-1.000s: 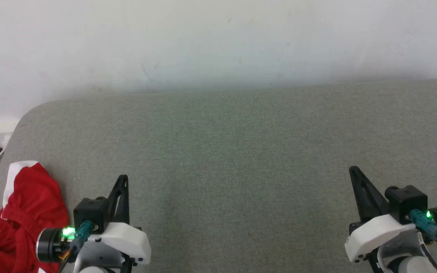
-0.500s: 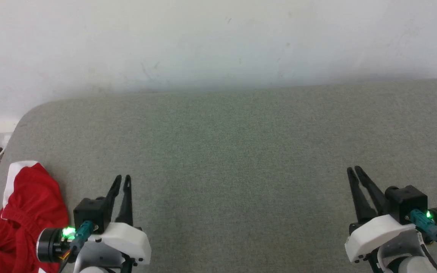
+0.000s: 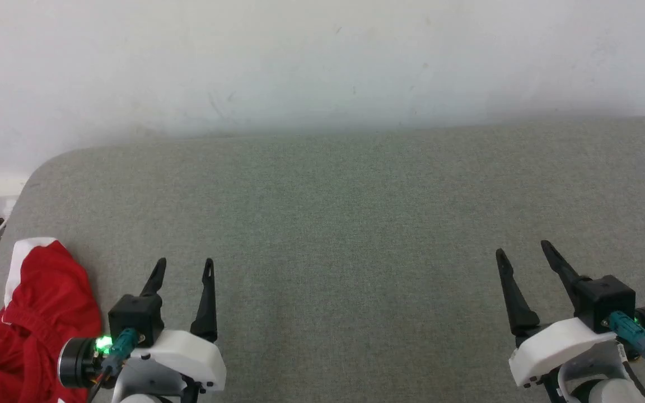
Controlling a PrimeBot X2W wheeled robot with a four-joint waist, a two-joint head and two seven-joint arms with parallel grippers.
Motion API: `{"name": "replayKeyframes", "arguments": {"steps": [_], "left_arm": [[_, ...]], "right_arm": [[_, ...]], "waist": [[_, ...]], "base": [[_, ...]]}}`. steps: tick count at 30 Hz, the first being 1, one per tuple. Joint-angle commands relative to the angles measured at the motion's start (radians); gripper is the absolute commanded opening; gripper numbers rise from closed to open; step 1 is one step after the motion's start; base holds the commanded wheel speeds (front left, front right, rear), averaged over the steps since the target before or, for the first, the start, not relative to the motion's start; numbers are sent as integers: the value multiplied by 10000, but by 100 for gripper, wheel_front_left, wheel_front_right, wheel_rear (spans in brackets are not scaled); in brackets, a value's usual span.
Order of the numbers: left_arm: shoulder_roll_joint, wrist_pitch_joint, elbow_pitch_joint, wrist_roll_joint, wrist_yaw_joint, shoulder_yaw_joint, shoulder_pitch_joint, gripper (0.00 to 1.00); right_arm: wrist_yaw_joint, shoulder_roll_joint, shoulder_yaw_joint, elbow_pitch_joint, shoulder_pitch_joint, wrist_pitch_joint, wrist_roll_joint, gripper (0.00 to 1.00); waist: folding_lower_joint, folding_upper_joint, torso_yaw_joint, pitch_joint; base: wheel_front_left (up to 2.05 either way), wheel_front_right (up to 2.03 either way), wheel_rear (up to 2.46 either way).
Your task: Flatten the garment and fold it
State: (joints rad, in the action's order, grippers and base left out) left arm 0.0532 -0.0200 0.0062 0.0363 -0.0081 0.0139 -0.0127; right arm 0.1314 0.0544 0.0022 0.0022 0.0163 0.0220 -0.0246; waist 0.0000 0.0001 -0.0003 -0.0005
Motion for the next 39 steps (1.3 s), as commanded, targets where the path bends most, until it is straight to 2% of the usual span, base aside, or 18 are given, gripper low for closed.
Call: {"name": "replayKeyframes", "arguments": {"steps": [1, 16, 39], "left_arm": [[-4, -109, 34, 86, -48, 30, 94, 100], [-7, -422, 123, 694, -57, 31, 214, 100], [-13, -904, 136, 1754, 77, -123, 295, 100]], "right_arm": [[-1, -7, -13, 15, 35, 97, -84, 100], [-2, -11, -93, -32, 89, 408, -289, 100], [-3, -19, 22, -453, 52, 505, -271, 100]], "waist": [[0, -1, 10, -2], [0, -1, 601, 33], [0, -1, 2402, 254]], "base": [[0, 0, 0], [0, 0, 0], [0, 0, 0]]}}
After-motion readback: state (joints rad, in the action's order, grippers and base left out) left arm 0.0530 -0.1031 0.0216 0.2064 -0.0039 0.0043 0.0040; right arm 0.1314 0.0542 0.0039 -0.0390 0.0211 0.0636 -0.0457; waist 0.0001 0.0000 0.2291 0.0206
